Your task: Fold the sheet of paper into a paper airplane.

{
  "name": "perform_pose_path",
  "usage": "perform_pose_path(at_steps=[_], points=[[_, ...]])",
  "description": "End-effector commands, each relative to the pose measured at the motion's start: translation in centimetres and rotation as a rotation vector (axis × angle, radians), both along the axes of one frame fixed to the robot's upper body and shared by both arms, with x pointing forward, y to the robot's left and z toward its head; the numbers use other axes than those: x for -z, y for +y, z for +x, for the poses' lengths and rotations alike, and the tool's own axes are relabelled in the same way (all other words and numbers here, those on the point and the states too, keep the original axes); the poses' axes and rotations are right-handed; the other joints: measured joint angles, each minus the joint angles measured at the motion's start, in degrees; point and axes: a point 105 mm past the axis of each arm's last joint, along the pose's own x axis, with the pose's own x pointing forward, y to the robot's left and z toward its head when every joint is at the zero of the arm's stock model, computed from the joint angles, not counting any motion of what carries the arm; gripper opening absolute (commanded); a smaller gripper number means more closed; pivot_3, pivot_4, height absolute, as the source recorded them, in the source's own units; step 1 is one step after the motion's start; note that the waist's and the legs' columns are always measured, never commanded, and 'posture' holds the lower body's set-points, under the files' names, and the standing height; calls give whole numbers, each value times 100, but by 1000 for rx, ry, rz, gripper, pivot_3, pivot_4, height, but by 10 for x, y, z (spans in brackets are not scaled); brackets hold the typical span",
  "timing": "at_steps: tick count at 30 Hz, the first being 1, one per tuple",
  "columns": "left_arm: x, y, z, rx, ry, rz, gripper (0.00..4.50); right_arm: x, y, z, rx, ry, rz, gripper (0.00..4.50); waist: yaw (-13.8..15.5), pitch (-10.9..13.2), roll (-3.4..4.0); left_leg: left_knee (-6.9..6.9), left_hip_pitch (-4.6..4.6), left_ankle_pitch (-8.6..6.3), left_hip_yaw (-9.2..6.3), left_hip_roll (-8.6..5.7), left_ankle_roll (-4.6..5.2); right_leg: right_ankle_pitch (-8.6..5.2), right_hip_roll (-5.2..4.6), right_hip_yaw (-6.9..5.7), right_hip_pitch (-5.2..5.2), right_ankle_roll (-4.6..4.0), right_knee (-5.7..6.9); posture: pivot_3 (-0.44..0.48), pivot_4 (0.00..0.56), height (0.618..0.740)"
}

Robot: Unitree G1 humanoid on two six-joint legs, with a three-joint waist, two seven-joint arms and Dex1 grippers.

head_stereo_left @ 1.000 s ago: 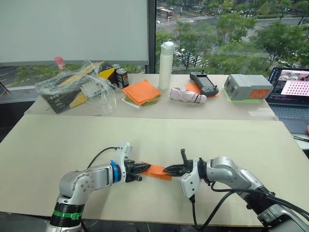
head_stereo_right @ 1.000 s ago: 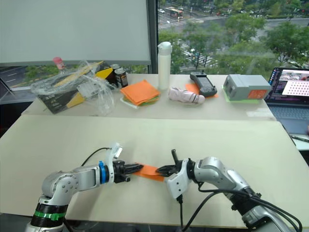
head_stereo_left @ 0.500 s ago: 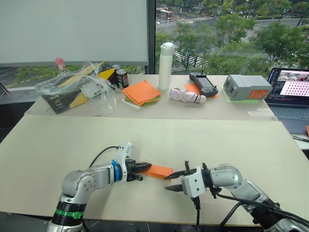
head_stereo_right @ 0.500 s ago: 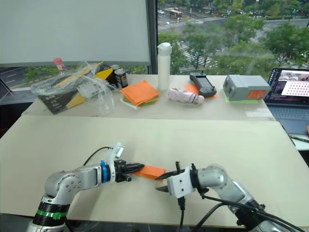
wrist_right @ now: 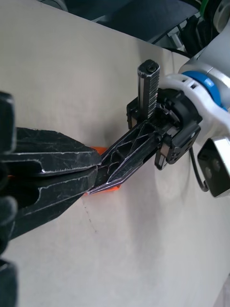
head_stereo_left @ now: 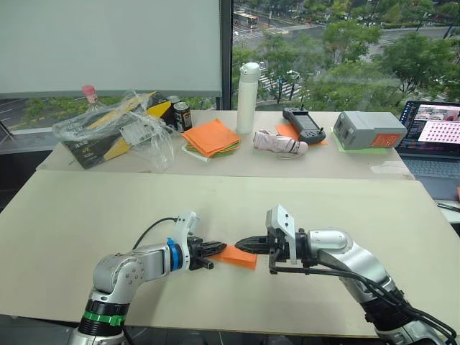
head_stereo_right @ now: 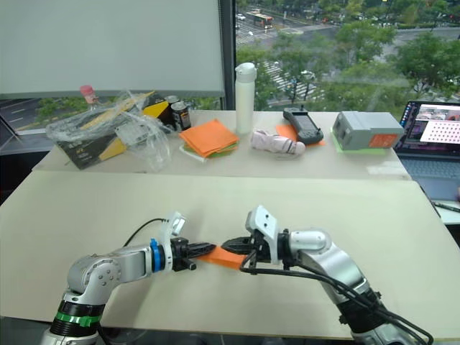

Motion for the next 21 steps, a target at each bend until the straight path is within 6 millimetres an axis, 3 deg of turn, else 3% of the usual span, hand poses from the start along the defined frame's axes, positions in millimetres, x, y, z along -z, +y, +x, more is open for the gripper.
perform_pose_path(at_steps=[1, 13, 21], points=[[13, 4, -3, -17, 46, 43, 0, 2, 6, 0, 20, -58, -18, 30, -4, 0, 0, 0, 0, 0, 0, 0, 0, 0, 0, 0, -1, 0, 1, 0, 150, 740], [10, 3, -5, -11, 42, 39, 0, 40, -8, 0, 116, -12, -170, 30, -9, 0, 0, 0, 1, 0, 1, 0, 0, 0, 1, 0, -1, 0, 3, 0, 150, 740], [-4, -14, -1, 17, 2, 2, 0, 54, -19, -1, 148, 40, -232, 30, 36, 0, 0, 1, 2, 0, 1, -1, 0, 0, 0, 0, 4, 1, 1, 0, 150, 740]])
